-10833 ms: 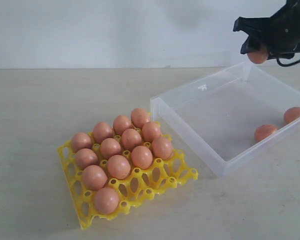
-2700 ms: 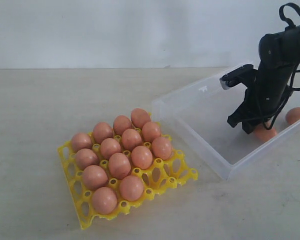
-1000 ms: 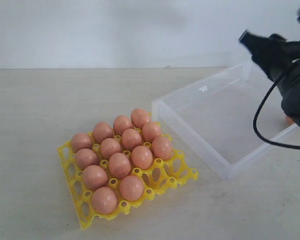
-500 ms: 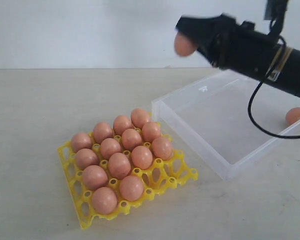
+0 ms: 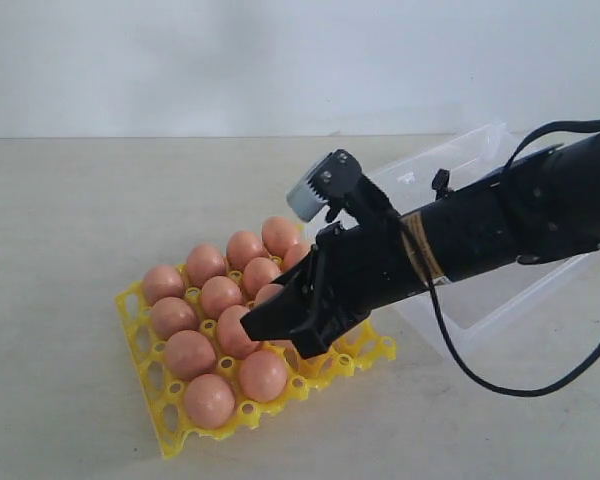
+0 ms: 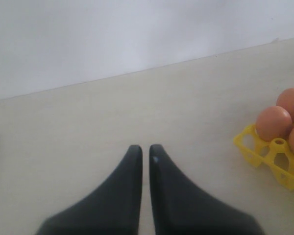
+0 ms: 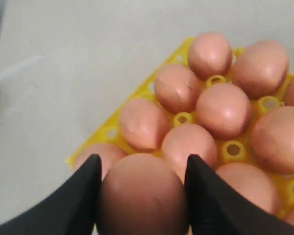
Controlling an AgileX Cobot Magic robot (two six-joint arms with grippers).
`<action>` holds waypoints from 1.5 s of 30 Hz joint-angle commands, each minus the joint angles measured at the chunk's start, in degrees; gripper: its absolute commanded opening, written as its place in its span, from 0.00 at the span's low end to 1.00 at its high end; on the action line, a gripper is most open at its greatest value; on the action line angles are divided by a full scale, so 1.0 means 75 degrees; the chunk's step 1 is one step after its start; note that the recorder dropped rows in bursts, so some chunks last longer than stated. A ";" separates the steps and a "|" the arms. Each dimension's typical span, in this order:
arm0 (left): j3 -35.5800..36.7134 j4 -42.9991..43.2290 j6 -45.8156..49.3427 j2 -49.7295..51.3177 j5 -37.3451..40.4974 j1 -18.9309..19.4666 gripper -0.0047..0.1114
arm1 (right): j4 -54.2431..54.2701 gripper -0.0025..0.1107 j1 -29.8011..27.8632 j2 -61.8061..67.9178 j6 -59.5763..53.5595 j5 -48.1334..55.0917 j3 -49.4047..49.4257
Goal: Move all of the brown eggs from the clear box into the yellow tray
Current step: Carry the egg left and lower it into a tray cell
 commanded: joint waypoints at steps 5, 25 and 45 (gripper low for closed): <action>0.0027 -0.0015 -0.0024 -0.0025 -0.0003 -0.0059 0.08 | 0.0014 0.02 0.0372 -0.0023 -0.0142 0.1234 -0.0059; 0.0027 -0.0015 -0.0024 -0.0025 -0.0003 -0.0059 0.08 | 0.0185 0.03 0.0372 0.0518 0.0571 0.1098 -0.0059; 0.0027 -0.0015 -0.0024 -0.0025 -0.0003 -0.0059 0.08 | 0.0090 0.48 0.0372 -0.0046 0.0519 0.1327 -0.0059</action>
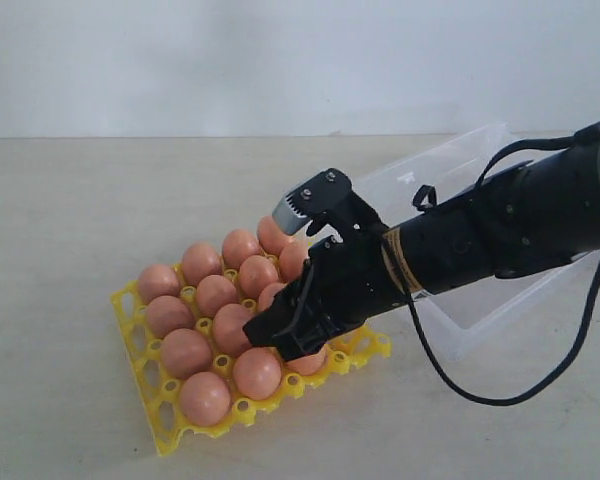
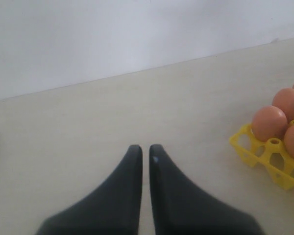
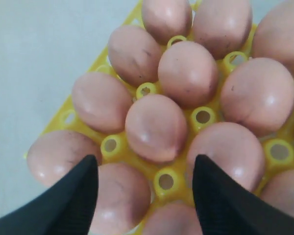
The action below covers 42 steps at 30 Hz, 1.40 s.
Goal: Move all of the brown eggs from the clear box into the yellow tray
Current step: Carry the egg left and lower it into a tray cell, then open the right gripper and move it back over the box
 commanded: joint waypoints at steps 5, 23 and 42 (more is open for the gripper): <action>0.0027 -0.0015 -0.0024 -0.0025 -0.0003 -0.0059 0.08 | -0.0048 0.48 0.0011 -0.0776 -0.0101 0.0379 -0.0017; 0.0027 -0.0015 -0.0024 -0.0025 -0.0003 -0.0059 0.08 | 0.8180 0.12 -0.1709 -0.0219 -0.8487 1.0920 -0.4026; 0.0027 -0.0015 -0.0024 -0.0025 -0.0003 -0.0059 0.08 | 0.9209 0.55 -0.2522 0.1124 -0.8304 1.3018 -0.6056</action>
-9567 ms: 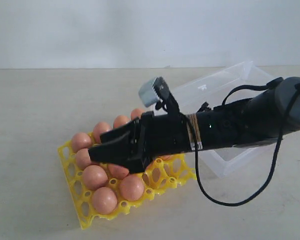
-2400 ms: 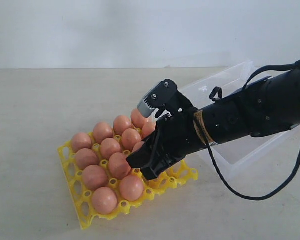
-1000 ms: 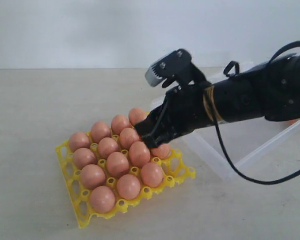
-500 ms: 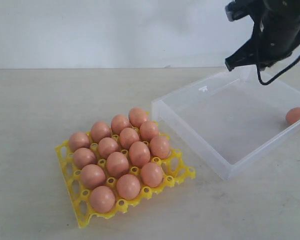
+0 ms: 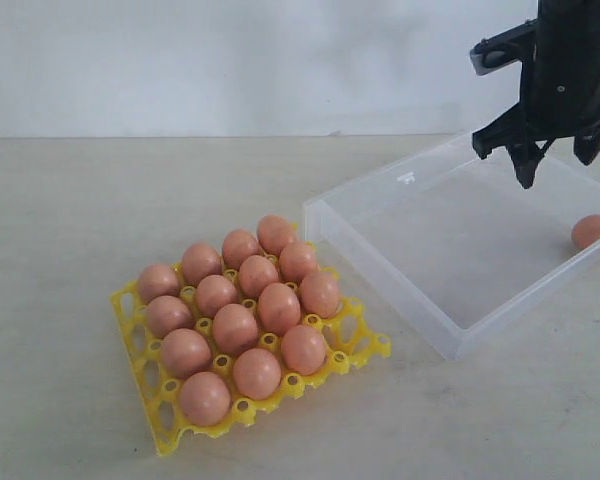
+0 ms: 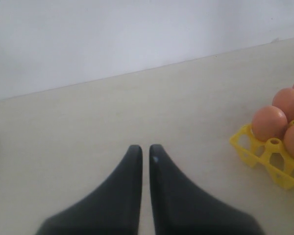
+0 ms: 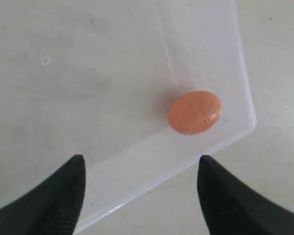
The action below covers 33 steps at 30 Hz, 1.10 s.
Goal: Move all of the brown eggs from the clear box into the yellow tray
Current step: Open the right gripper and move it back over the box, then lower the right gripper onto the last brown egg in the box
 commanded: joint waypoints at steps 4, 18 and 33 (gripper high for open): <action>0.0027 -0.0015 -0.0024 -0.0025 -0.0003 -0.0059 0.08 | -0.0273 0.55 -0.0074 -0.0029 0.3400 -0.1234 -0.0056; 0.0027 -0.0015 -0.0024 -0.0025 -0.0003 -0.0059 0.08 | 0.0593 0.44 -0.0074 -0.0016 0.5026 -0.1249 -0.0056; 0.0027 -0.0015 -0.0024 -0.0025 -0.0003 -0.0059 0.08 | 0.0375 0.44 -0.0074 0.1107 0.1762 0.0270 -0.0071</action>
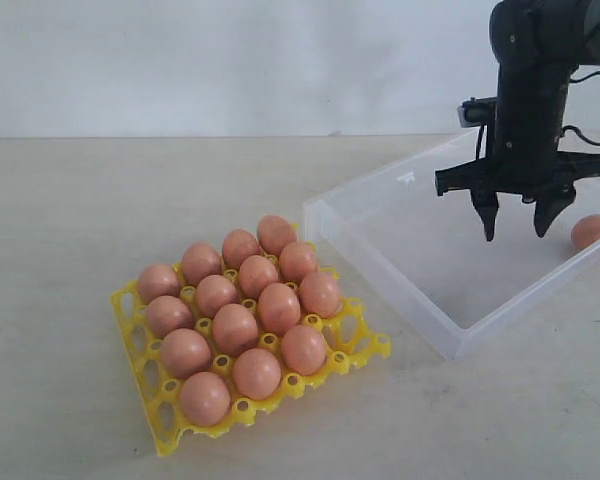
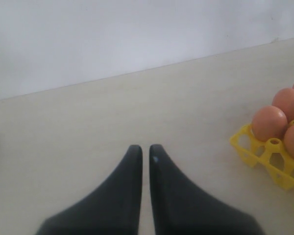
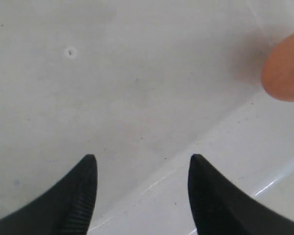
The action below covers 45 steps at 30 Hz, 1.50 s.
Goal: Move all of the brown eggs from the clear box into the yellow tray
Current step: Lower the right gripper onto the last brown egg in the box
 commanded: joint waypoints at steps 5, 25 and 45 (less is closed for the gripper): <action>0.0027 -0.0015 -0.0024 -0.0025 -0.0003 -0.0059 0.08 | -0.2269 0.44 -0.0074 -0.0078 -0.0920 0.0069 -0.0035; 0.0027 -0.0015 -0.0024 -0.0025 -0.0003 -0.0059 0.08 | -0.3031 0.44 -0.0448 0.0685 -0.5681 0.0022 -0.0035; 0.0027 -0.0015 -0.0024 -0.0025 -0.0003 -0.0059 0.08 | -0.2890 0.44 -0.1271 0.0761 -0.5710 -0.1092 -0.0035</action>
